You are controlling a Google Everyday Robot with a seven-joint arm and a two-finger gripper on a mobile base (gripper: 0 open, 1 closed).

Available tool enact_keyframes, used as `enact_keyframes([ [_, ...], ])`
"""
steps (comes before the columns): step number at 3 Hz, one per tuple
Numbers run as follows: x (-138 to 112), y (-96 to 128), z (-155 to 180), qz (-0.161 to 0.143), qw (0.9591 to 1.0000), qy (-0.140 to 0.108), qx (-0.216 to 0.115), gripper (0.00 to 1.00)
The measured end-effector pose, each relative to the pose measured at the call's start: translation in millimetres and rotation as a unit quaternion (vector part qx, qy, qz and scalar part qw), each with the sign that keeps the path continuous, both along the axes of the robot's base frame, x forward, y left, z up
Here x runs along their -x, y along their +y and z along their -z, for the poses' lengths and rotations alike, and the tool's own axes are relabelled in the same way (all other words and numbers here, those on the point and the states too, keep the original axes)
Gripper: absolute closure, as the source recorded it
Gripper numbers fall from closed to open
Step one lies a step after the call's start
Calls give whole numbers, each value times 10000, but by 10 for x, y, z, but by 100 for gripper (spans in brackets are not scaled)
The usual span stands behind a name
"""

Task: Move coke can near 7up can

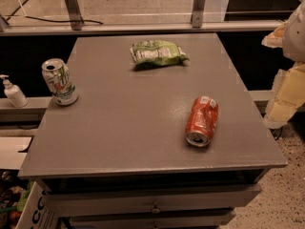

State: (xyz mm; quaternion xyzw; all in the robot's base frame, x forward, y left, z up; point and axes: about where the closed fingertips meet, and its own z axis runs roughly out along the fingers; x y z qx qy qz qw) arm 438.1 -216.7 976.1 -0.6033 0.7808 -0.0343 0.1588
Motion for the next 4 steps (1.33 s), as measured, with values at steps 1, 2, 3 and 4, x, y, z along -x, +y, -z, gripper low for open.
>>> enact_keyframes([
  [1,0,0,0,-1,10000,-1,0,0],
  [2,-44,57,37,-204,9998,-43,-78,0],
  [3,-149,196,166,-721,9971,-90,-209,0],
  [4,-256,362,339,-1421,9891,-178,-346,0],
])
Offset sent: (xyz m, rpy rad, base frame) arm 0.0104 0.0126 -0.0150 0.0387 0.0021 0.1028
